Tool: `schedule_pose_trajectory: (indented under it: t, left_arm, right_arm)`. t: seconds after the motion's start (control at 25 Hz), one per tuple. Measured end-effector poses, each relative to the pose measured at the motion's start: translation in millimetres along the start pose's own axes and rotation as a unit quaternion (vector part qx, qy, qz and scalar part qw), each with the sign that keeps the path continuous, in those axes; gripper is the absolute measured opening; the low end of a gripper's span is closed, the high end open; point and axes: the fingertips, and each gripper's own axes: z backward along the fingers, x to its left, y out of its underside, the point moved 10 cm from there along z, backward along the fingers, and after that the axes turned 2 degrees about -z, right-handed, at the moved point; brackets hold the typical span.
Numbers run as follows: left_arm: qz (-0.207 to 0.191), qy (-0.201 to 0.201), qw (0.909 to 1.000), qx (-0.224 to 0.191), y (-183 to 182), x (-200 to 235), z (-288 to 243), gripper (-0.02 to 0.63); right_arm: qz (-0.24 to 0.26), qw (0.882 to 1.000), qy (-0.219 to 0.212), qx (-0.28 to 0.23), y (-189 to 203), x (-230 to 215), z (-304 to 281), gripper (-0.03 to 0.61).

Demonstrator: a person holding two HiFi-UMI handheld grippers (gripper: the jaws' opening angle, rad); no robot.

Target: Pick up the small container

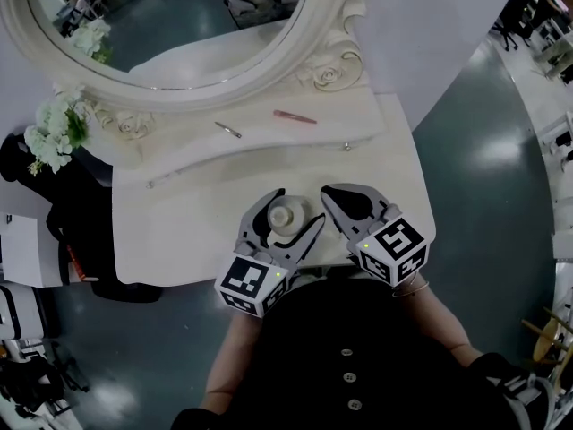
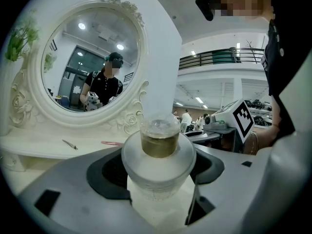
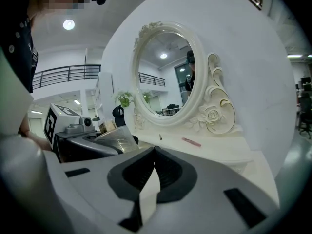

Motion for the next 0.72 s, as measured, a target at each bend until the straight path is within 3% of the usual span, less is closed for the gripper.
schedule_pose_trajectory:
  t: [0.72]
  left_arm:
    - [0.012, -0.008, 0.9999, 0.005, 7, -1, 4, 0.310]
  right_arm:
    - [-0.017, 1.000, 0.001, 0.019, 13, 8, 2, 0.002]
